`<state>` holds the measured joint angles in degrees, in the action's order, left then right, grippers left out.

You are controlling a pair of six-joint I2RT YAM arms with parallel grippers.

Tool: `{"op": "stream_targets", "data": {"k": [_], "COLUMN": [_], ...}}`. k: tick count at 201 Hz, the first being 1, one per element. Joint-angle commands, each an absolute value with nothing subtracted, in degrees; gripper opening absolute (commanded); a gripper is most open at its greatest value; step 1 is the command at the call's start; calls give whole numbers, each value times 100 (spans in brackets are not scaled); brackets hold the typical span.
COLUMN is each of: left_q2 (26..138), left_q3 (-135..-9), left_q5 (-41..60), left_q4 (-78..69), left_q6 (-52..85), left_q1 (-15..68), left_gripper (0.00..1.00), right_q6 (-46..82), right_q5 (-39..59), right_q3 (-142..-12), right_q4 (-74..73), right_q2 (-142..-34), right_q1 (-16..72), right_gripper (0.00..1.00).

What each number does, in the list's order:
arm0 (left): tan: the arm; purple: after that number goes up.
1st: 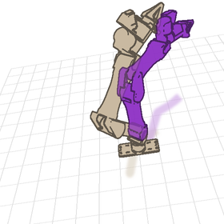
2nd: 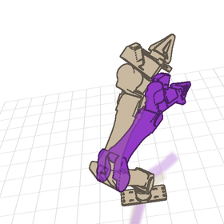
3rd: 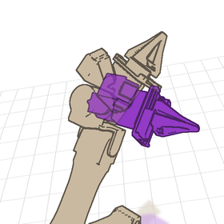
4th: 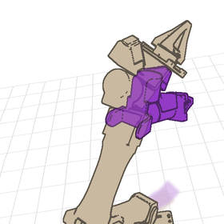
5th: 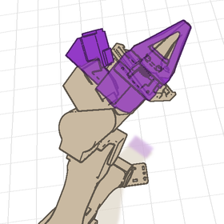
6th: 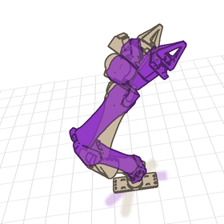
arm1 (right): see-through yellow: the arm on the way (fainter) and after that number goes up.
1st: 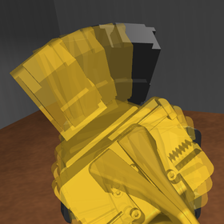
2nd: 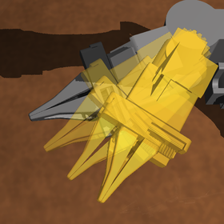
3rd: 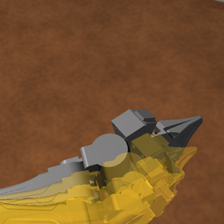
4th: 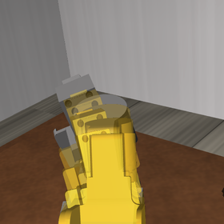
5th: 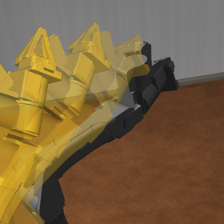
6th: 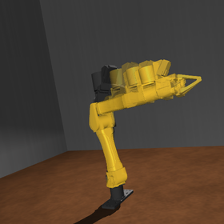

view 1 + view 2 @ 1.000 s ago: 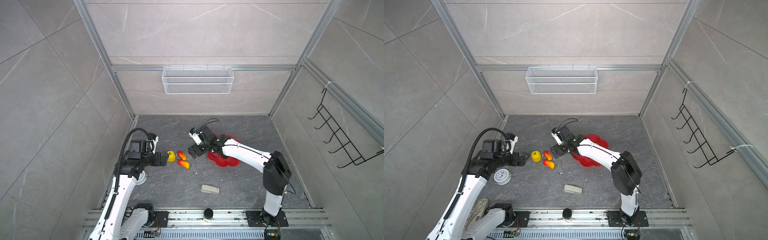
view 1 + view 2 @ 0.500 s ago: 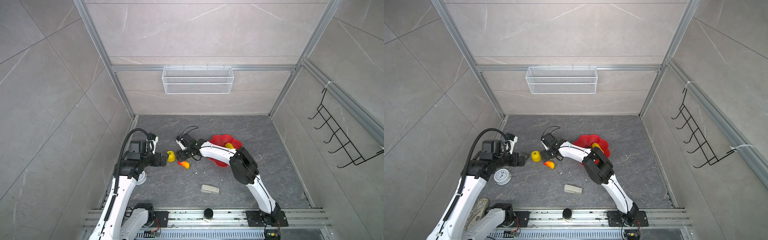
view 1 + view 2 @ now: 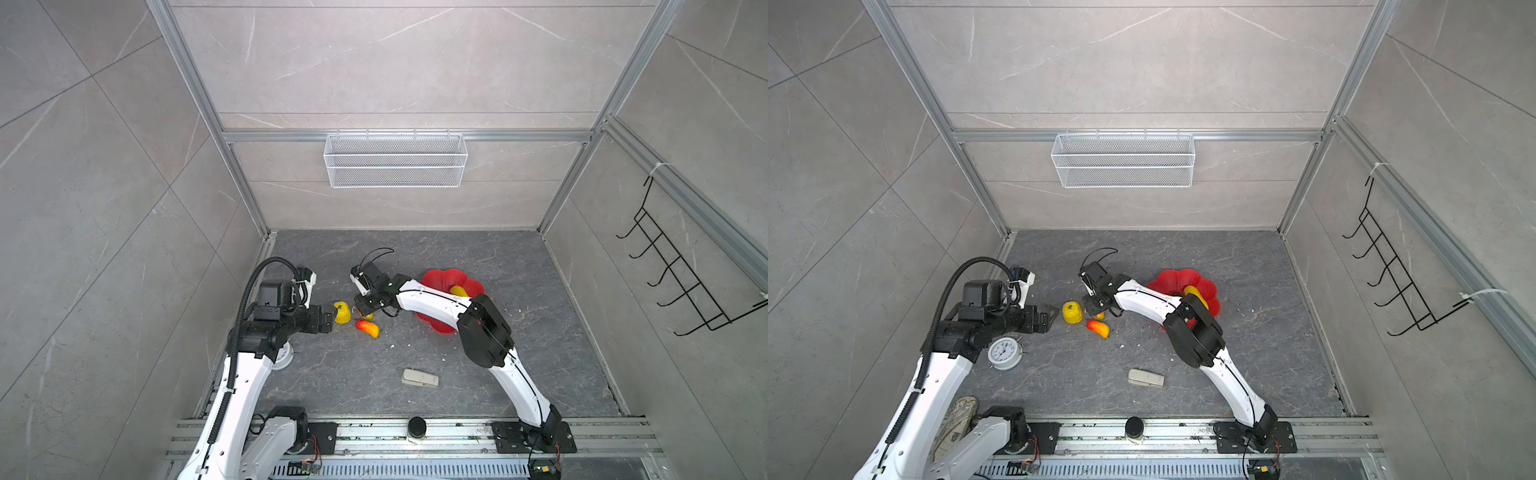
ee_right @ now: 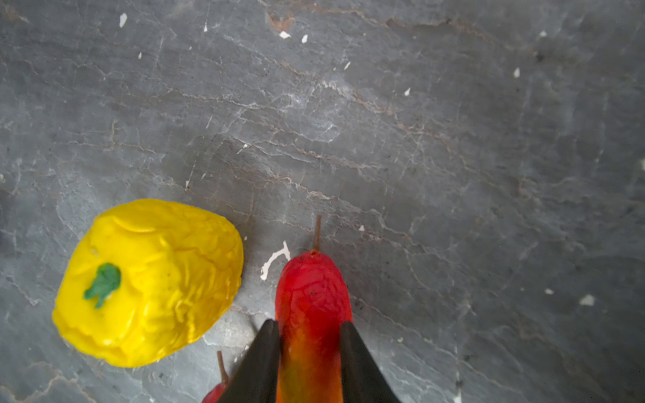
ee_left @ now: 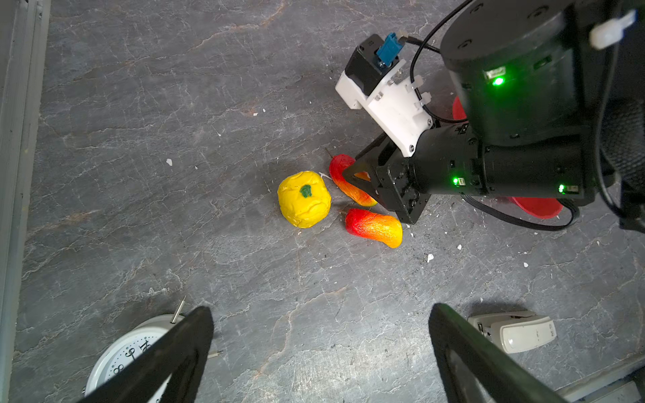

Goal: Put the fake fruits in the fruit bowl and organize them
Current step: 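Reach the right gripper to a red-yellow mango and grasp it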

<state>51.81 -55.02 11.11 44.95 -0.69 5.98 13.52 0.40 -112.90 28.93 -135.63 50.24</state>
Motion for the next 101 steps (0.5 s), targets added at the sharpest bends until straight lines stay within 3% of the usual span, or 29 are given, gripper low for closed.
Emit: {"op": "stream_targets", "data": {"k": [1,49,84,101], "left_q2": [5120,5107,5071,5076], "left_q3": [-5507,-5504,-5487,-5493], "left_q5": [1169,1178,1185,1178], "left_q4": [4481,4478,4478,4481], "left_q6": [-167,-167,-167,-168], "left_q1": [580,580,580,580], "left_gripper": [100,100,100,100], "right_q6": [1251,1172,1190,1208], "right_q5": [-55,-22,77,77], "right_q3": [-11451,-11506,-11558,-11536], "right_q4": [3127,3172,3226,3217], "right_q2": [-13538,-13433,-13573,-13601], "right_q1": [5016,4996,4992,4995], "right_gripper": [28,27,43,46]}}
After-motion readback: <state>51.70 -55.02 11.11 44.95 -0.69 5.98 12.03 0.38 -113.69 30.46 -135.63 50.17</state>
